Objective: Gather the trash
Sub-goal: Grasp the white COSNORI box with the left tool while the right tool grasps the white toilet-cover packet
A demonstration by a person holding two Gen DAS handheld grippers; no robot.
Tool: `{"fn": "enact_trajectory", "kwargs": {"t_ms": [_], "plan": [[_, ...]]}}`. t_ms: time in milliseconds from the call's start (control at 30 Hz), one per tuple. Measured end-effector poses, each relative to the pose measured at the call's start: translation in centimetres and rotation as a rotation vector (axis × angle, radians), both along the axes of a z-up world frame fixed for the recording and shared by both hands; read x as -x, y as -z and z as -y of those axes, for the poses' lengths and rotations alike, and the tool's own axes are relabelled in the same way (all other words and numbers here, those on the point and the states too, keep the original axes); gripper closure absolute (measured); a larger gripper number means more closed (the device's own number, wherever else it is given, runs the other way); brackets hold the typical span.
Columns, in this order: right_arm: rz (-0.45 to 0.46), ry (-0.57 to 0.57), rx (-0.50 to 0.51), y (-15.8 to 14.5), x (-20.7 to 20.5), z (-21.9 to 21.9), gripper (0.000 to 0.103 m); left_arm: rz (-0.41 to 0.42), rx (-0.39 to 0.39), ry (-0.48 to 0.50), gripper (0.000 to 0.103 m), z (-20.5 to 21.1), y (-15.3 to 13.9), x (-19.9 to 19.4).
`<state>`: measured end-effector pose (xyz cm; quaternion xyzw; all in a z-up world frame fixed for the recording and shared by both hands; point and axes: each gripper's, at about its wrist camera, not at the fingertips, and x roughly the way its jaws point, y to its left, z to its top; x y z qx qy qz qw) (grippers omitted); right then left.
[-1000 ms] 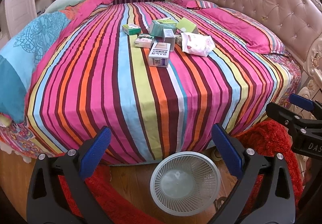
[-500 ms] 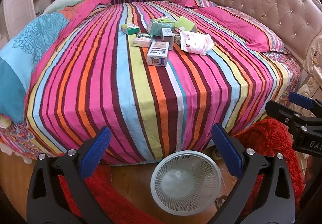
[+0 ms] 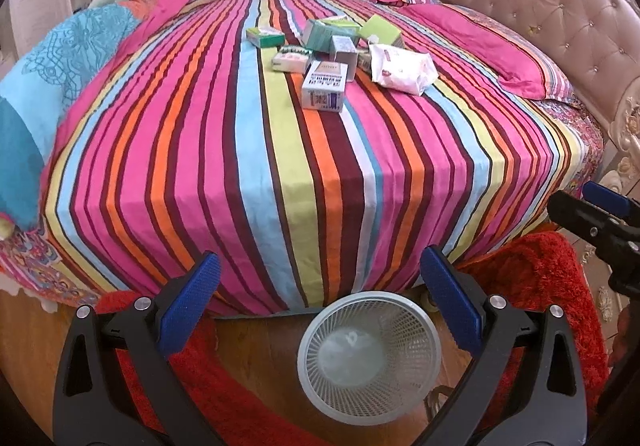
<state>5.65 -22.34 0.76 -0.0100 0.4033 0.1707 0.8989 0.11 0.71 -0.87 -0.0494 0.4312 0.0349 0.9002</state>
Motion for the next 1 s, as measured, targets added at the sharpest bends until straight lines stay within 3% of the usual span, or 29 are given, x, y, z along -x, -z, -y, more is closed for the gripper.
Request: {"fn": "enact_trajectory", "kwargs": {"t_ms": [367,533,1000], "plan": [[-0.111,0.023,-0.012,3.4,-2.1,0.4,0.008,-0.095,0.039,0.003,0.006,-0.9,3.9,-2.5],[-0.142,0.023,-0.053,4.0,-3.9,0.6,0.008,-0.107,0.027,0.007,0.006,-1.3,4.3,-4.8],[0.016,-0.071,-0.058,0.1,-16.4,-3.8,0.008,0.004,-0.050,0.026,0.006,-1.4,1.4,-17.5]]}}
